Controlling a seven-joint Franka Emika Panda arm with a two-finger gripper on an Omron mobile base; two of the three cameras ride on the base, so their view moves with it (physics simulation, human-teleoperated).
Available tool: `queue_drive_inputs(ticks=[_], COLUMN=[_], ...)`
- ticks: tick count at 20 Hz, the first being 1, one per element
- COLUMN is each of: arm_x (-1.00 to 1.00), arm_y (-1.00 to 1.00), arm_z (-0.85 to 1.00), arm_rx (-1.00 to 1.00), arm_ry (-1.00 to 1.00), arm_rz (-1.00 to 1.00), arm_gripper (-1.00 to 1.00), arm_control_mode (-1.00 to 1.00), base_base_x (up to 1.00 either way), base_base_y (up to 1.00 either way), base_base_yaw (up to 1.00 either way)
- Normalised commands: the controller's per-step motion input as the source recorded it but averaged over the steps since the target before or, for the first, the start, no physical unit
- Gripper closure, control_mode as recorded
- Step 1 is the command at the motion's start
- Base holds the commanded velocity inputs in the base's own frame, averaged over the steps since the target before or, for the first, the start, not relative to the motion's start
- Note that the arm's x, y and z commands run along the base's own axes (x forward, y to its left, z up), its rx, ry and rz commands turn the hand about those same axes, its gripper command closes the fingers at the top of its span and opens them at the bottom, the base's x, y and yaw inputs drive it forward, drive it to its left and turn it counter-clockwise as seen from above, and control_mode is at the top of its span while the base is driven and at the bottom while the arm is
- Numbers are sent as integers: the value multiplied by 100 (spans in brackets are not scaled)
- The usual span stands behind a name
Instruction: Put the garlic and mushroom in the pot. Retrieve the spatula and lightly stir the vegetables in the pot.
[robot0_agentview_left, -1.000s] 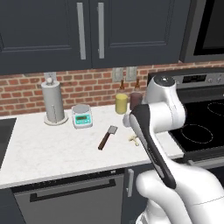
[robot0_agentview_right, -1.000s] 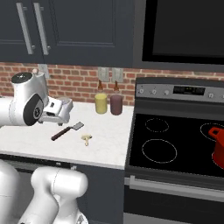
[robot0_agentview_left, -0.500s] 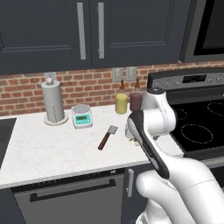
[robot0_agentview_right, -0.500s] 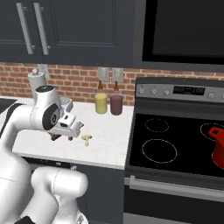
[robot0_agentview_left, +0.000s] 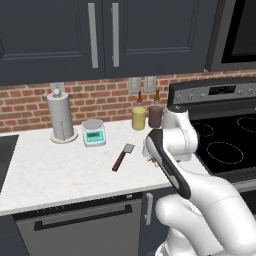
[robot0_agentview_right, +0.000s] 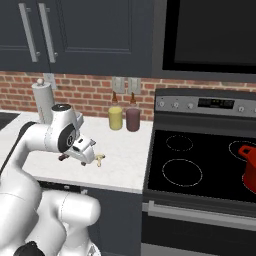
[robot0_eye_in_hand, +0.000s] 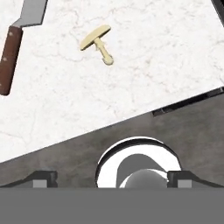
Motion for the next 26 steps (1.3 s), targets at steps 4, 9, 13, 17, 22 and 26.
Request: queue_drive_inputs(ticks=[4, 9, 13, 17, 22, 26], arm_x=[37, 34, 32, 42, 37, 29], arm_y=[-3, -22, -9, 0, 0, -3], arm_z=[-18, -10, -9, -22, -28, -39], arm_rx=[4, 0, 0, 0, 0, 0], arm_ry=[2, 10, 12, 5, 0, 0], arm_rz=[-14, 0, 0, 0, 0, 0], arm_gripper=[-100, -100, -100, -100, -100, -100], arm_control_mode=[-100, -100, -100, -100, -100, -100], base_base_x=[0, 0, 0, 0, 0, 0], base_base_y=[0, 0, 0, 0, 0, 0], base_base_yaw=[0, 0, 0, 0, 0, 0])
